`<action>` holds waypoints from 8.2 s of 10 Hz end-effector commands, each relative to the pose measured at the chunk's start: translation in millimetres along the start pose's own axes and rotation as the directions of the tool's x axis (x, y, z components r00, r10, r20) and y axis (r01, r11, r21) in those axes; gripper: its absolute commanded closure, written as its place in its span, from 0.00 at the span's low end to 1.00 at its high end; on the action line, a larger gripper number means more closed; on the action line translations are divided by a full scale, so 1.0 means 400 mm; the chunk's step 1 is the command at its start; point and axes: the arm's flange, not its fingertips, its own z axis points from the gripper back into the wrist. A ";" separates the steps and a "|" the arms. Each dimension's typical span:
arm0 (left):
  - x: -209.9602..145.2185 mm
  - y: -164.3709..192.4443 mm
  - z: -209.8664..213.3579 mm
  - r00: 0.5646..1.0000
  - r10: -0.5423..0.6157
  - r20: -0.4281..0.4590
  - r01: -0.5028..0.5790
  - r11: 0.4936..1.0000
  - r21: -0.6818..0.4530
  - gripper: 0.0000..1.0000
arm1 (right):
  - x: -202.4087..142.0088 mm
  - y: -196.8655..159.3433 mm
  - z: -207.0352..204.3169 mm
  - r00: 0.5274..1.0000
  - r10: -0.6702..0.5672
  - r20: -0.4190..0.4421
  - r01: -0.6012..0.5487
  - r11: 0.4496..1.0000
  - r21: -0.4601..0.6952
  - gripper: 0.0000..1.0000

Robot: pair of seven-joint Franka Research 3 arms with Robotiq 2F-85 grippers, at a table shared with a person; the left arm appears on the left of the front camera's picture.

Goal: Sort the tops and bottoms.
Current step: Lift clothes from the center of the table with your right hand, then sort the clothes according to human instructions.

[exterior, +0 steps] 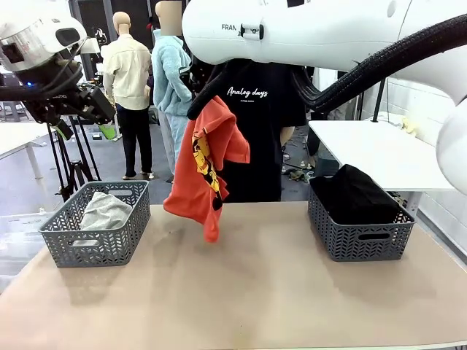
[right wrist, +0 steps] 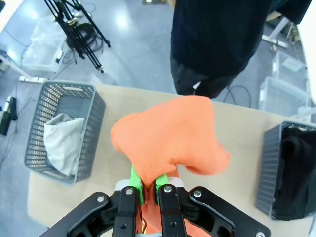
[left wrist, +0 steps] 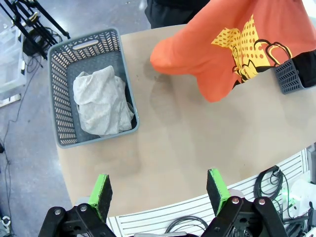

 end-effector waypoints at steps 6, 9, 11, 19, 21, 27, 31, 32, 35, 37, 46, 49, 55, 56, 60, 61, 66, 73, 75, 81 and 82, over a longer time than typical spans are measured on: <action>0.000 0.006 0.002 1.000 -0.014 0.000 0.014 1.000 -0.012 0.00 | 0.000 -0.004 0.007 1.000 -0.002 -0.002 0.002 1.000 -0.005 1.00; 0.000 0.006 0.002 1.000 -0.014 0.000 0.014 1.000 -0.012 0.00 | 0.000 -0.004 0.007 1.000 -0.002 -0.002 0.002 1.000 -0.005 1.00; 0.000 0.006 0.002 1.000 -0.014 0.000 0.014 1.000 -0.012 0.00 | 0.000 -0.004 0.007 1.000 -0.002 -0.002 0.002 1.000 -0.005 1.00; 0.000 0.006 0.002 1.000 -0.014 0.000 0.014 1.000 -0.012 0.00 | 0.000 -0.004 0.007 1.000 -0.002 -0.002 0.002 1.000 -0.005 1.00; 0.000 0.006 0.002 1.000 -0.014 0.000 0.014 1.000 -0.012 0.00 | 0.000 -0.004 0.007 1.000 -0.002 -0.002 0.002 1.000 -0.005 1.00; 0.000 0.006 0.002 1.000 -0.014 0.000 0.014 1.000 -0.012 0.00 | 0.000 -0.004 0.007 1.000 -0.002 -0.002 0.002 1.000 -0.005 1.00; 0.000 0.006 0.002 1.000 -0.014 0.000 0.014 1.000 -0.012 0.00 | 0.000 -0.004 0.007 1.000 -0.002 -0.002 0.002 1.000 -0.005 1.00; 0.000 0.006 0.002 1.000 -0.014 0.000 0.014 1.000 -0.012 0.00 | 0.000 -0.004 0.007 1.000 -0.002 -0.002 0.002 1.000 -0.005 1.00; 0.000 0.006 0.002 1.000 -0.014 0.000 0.014 1.000 -0.012 0.00 | 0.000 -0.004 0.007 1.000 -0.002 -0.002 0.002 1.000 -0.005 1.00; 0.000 0.006 0.002 1.000 -0.014 0.000 0.014 1.000 -0.012 0.00 | 0.000 -0.004 0.007 1.000 -0.002 -0.002 0.002 1.000 -0.005 1.00; -0.052 0.075 0.053 0.997 0.042 0.058 -0.043 0.999 0.012 0.00 | 0.000 -0.004 0.007 1.000 -0.002 -0.002 0.002 1.000 -0.005 1.00; -0.099 0.123 0.120 0.993 -0.023 0.118 0.023 1.000 0.004 0.00 | 0.000 -0.004 0.007 1.000 -0.002 -0.002 0.002 1.000 -0.005 1.00; -0.119 0.162 0.179 0.988 0.023 0.154 -0.024 1.000 0.006 0.00 | 0.000 -0.003 -0.003 1.000 -0.001 -0.003 0.001 1.000 -0.003 1.00; -0.119 0.162 0.179 0.988 0.023 0.154 -0.024 1.000 0.006 0.00 | 0.040 0.032 0.020 0.994 -0.049 0.099 0.031 0.984 0.176 1.00; -0.119 0.162 0.179 0.988 0.023 0.154 -0.024 1.000 0.006 0.00 | 0.101 0.206 -0.067 0.986 -0.024 0.163 -0.045 0.913 0.406 1.00; -0.119 0.162 0.179 0.988 0.023 0.154 -0.024 1.000 0.006 0.00 | 0.109 0.223 -0.086 0.985 -0.064 0.161 -0.016 0.890 0.455 1.00; -0.119 0.162 0.179 0.988 0.023 0.154 -0.024 1.000 0.006 0.00 | 0.037 0.195 -0.083 0.985 -0.045 0.168 -0.023 0.922 0.386 1.00; -0.119 0.162 0.179 0.988 0.023 0.154 -0.024 1.000 0.006 0.00 | 0.180 0.432 -0.066 0.854 -0.094 0.511 -0.292 0.726 0.623 1.00; -0.119 0.162 0.179 0.988 0.023 0.154 -0.024 1.000 0.006 0.00 | 0.208 0.479 -0.064 0.845 -0.170 0.506 -0.284 0.659 0.696 1.00; -0.119 0.162 0.179 0.988 0.023 0.154 -0.024 1.000 0.006 0.00 | 0.091 0.555 -0.514 0.951 -0.170 0.257 -0.090 0.644 0.760 1.00; -0.119 0.162 0.179 0.988 0.023 0.154 -0.024 1.000 0.006 0.00 | 0.064 0.555 -0.567 0.953 -0.162 0.254 -0.089 0.654 0.751 1.00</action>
